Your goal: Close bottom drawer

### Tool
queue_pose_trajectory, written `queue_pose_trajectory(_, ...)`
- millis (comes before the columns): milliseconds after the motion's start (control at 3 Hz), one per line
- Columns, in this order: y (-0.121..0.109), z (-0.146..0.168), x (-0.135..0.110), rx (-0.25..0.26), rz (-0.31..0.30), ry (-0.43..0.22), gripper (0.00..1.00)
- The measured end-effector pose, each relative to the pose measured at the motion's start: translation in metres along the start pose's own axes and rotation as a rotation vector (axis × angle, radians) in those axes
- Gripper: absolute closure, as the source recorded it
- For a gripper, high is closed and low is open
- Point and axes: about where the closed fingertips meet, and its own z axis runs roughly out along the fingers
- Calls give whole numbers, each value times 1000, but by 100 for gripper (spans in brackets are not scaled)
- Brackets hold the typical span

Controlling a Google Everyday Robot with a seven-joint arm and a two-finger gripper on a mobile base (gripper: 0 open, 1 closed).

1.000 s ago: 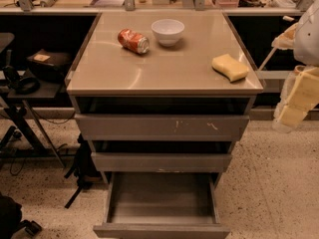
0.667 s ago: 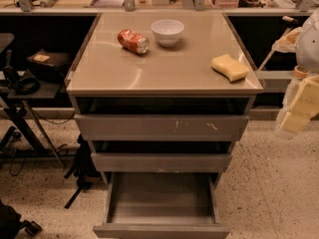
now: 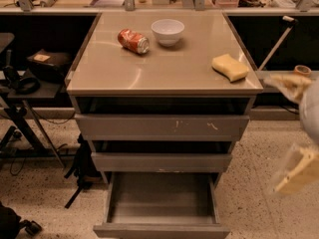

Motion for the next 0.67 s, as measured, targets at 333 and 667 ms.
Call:
queue_pose_trajectory(333,40,61,0,-11,1,-73,0)
queue_pose_trajectory(667,90,178,12,-145,24,-120,0)
